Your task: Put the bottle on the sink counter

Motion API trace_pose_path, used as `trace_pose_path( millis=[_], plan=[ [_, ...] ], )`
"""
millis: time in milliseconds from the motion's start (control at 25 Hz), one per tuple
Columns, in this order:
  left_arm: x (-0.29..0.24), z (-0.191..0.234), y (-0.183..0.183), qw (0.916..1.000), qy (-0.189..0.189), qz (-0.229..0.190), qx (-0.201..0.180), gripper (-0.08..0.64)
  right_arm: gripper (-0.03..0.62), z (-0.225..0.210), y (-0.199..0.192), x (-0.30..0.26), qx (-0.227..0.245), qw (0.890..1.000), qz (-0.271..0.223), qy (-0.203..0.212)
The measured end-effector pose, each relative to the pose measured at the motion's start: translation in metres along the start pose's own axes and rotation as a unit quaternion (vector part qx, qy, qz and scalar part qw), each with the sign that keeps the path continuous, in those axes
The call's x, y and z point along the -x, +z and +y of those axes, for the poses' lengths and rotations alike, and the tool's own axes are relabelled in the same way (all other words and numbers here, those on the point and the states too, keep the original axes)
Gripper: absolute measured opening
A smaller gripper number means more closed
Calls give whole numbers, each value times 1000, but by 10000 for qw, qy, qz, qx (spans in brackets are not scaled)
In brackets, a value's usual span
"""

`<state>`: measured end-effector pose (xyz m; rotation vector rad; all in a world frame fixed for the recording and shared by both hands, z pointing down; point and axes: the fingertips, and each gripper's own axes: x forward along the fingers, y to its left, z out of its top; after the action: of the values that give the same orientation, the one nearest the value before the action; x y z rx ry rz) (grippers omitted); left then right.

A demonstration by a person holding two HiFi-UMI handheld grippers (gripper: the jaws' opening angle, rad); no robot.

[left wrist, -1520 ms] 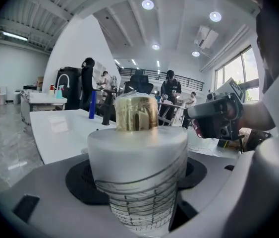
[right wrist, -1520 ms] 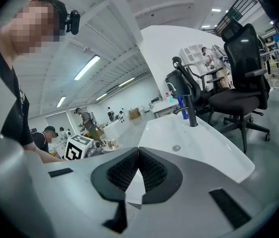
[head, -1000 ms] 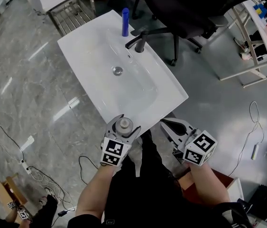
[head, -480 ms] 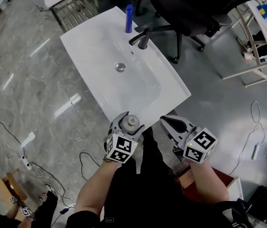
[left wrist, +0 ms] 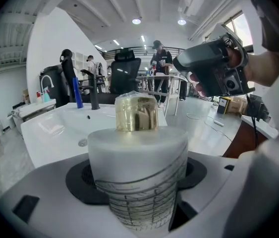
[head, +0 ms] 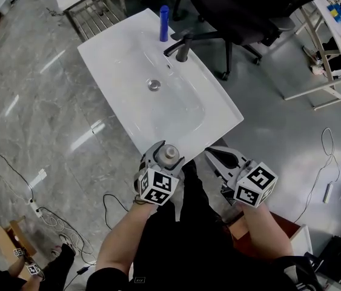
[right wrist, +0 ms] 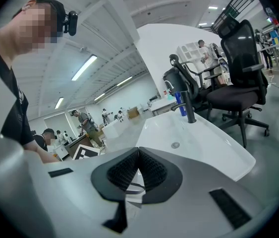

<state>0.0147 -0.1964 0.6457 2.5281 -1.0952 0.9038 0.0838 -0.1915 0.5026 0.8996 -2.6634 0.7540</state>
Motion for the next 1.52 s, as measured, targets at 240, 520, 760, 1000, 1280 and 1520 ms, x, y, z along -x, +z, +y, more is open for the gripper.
trace_pose_path(
  millis=[240,520,760,1000,1280,1520],
  plan=[
    [-5,1,-3,9997,91,227,-71,337,15,-3,2,0,-23,10000,-15,-28],
    [-6,2,-5,9995,91,310,-26,337,15,-1,4,0,5,10000,-42,-15],
    [-7,4,-6,9989,113,444,91,337,15,0,6,5,-11,9999,-82,-93],
    [-9,1,-9,9982,148,575,-3,337,15,-7,5,16,-73,9996,-204,-183],
    [-10,0,-9,9981,198,579,-4,337,15,-17,0,24,-166,9992,-245,-266],
    [-11,-1,-9,9979,203,615,-33,337,15,-21,0,27,-191,9992,-255,-249]
  ],
)
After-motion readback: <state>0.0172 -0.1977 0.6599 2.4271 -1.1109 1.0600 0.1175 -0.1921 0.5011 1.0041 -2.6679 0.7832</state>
